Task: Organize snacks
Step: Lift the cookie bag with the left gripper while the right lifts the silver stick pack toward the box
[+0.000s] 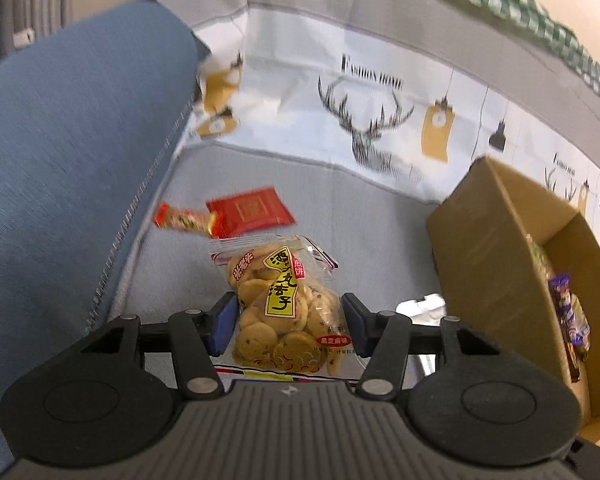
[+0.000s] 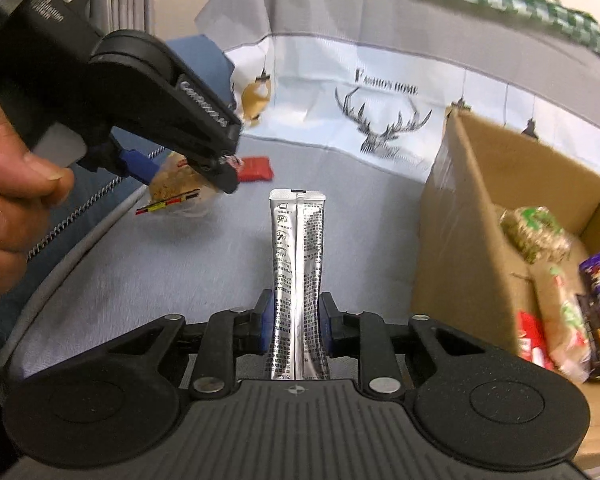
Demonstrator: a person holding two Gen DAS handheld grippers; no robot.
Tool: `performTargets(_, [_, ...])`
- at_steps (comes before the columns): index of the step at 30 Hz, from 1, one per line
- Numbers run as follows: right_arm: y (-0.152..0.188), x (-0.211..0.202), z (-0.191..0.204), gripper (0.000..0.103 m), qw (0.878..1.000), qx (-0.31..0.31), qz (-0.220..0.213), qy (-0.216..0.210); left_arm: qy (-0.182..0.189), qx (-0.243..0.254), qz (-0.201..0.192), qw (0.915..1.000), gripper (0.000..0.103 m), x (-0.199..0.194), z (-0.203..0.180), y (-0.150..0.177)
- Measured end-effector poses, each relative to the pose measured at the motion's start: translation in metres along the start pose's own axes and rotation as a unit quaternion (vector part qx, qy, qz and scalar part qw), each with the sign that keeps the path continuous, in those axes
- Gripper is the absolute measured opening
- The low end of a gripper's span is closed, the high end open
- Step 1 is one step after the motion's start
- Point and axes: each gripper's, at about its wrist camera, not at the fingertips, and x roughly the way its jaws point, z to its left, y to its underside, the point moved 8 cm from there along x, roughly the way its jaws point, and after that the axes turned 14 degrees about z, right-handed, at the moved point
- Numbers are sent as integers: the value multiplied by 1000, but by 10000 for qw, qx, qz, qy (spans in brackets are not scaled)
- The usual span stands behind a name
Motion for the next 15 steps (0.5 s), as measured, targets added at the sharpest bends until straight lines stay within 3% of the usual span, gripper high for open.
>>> performTargets(8, [-22, -48, -20, 24, 9971, 94, -750, -9, 102, 23, -575, 9983, 61, -31, -9, -11])
performTargets(15, [-36, -88, -56, 24, 9908, 295, -1322, 21, 372, 229, -1097, 9930, 61, -57, -49, -24])
